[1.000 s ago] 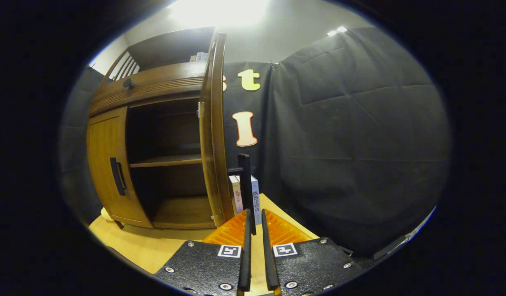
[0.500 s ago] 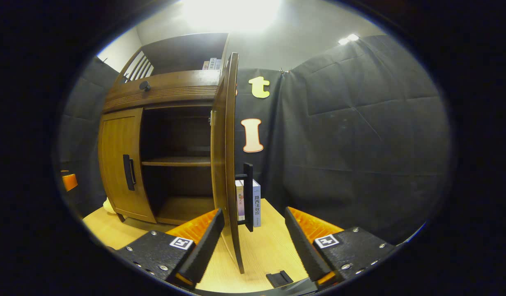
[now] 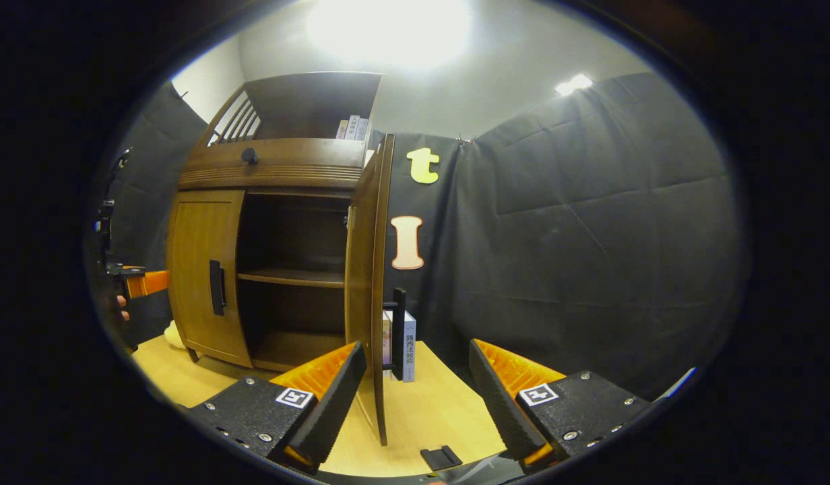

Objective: Open the right door of the double-door shoe cabinet with the right hand, and open the left door with the left hand.

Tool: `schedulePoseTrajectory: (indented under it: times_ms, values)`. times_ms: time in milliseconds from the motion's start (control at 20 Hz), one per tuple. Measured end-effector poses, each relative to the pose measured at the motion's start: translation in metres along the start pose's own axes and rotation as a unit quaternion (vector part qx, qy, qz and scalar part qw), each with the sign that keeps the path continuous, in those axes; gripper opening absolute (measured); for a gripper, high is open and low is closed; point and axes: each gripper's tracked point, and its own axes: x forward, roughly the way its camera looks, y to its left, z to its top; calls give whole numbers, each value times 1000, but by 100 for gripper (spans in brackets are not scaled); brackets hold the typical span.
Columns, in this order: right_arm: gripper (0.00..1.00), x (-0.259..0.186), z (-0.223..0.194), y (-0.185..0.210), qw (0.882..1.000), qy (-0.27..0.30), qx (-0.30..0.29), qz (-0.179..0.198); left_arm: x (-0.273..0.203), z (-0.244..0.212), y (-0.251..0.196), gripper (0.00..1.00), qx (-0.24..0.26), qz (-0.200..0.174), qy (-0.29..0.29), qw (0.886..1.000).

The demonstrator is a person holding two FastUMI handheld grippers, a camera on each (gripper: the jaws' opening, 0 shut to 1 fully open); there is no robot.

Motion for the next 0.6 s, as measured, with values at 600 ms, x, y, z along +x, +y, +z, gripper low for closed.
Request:
schedulePoseTrajectory:
  times_ms: [600]
  values:
    - [95, 1, -27, 22, 999, 33, 11, 17, 26, -12, 4, 99, 21, -11, 1, 1000]
